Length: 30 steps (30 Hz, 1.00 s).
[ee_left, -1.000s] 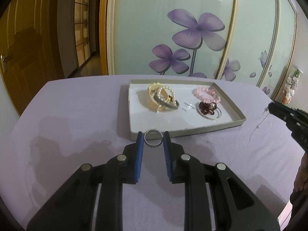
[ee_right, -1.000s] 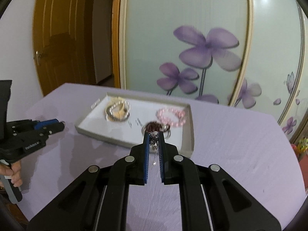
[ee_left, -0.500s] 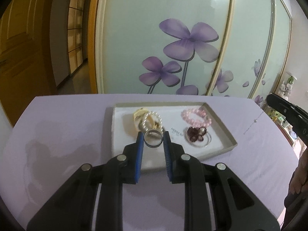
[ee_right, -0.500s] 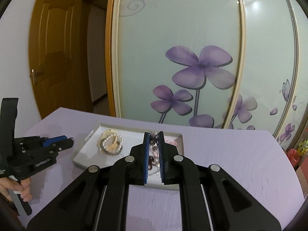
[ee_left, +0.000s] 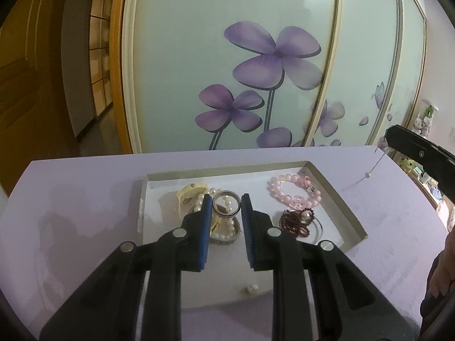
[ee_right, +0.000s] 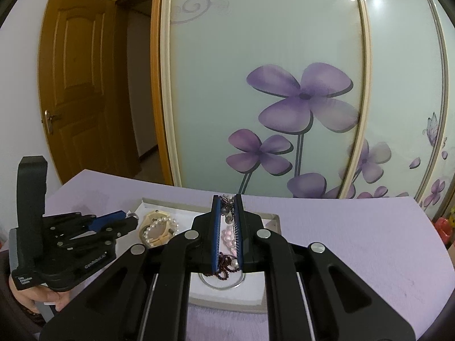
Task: Organize jewelry
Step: 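Carry ring and dangling earrings into the tray and open the left tool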
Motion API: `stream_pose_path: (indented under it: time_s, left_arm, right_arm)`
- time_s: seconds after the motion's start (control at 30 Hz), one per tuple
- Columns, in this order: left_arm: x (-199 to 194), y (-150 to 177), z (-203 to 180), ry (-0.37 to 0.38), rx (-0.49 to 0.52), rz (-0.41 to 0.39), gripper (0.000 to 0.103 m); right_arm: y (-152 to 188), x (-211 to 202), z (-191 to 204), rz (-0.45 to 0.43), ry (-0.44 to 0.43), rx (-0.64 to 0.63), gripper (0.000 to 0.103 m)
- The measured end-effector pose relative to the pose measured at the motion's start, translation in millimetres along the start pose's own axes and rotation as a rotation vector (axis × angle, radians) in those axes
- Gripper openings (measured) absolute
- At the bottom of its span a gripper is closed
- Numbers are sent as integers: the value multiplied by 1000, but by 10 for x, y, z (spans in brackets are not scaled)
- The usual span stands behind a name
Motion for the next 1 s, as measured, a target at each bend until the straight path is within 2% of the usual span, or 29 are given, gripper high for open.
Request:
stream_pose_path:
  time_s: [0.47,1.0]
  left_arm:
    - [266,24,137,-1,-11,33,21]
    - [322,11,105,6,-9,45,21]
  right_arm:
    - [260,436,26,95,-32,51,9]
    - [304,576,48,117,-42,47,9]
Point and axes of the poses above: each gripper's, at about its wrist camera, not at the fingertips, and x roughly the way its jaws point, z to its left, y to its underside, the point moved 6 cm from there along x, roughly the way its jaws point, and after that the axes turned 13 degrees about y, right-handed, at the moved point
